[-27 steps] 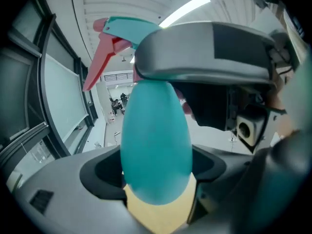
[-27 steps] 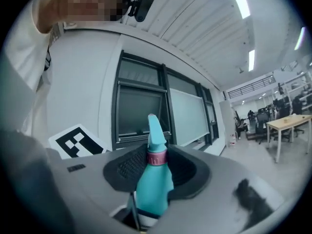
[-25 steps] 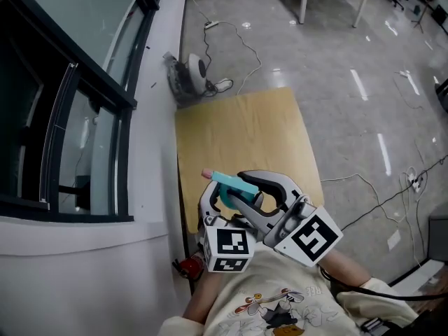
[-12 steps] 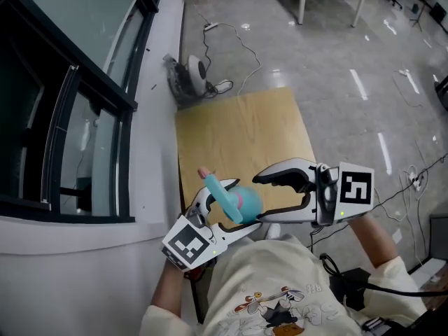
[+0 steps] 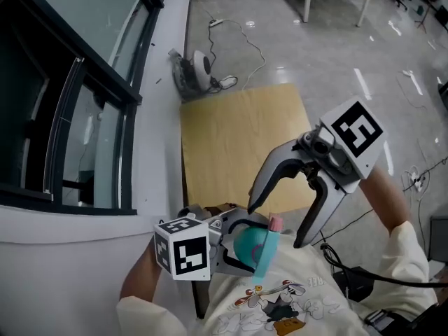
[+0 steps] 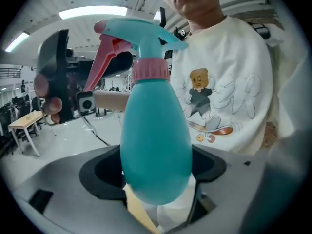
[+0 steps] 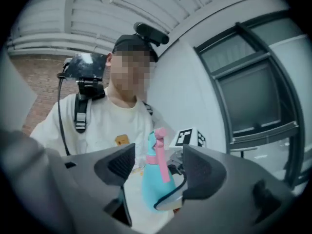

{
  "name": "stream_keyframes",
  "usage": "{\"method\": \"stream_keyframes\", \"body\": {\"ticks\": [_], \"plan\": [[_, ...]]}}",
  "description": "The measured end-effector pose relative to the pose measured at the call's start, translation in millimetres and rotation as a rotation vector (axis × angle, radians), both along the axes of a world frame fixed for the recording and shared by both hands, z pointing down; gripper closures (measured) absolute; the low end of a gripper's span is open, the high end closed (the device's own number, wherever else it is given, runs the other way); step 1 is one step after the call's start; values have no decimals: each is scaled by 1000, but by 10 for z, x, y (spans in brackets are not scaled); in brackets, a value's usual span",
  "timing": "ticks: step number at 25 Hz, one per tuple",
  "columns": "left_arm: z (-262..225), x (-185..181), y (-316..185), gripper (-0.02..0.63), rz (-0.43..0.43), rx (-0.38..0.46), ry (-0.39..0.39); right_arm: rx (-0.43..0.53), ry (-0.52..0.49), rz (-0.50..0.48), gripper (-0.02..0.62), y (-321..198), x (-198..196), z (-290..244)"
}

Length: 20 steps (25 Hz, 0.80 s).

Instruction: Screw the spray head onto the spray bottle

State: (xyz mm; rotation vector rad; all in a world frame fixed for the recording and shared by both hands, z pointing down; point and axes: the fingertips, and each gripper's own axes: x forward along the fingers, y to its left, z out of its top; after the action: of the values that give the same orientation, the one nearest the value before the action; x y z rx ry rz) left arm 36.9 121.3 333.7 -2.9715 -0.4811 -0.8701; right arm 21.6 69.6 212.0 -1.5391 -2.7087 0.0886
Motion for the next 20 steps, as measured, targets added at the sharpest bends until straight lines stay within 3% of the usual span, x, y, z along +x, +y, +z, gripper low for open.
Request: {"method": "stream_keyframes", "body": {"ticks": [4,12,13,15,20], "plan": [[8,62,154,199,95,-21,-22,96,-4,-184,307,349,67,102],[75,105,169,199,142,-52,-25,95,-1,-308,316,562,111,200],[76,111,161,199,142,-53,-23,99,3,-311,332,575,118,215],[86,124,147,199,141,-54,-20,94,9,-294,459,571,108,235],[119,85,26,199,68,-65,6,70,29,-155,463,436,-3,274]]}}
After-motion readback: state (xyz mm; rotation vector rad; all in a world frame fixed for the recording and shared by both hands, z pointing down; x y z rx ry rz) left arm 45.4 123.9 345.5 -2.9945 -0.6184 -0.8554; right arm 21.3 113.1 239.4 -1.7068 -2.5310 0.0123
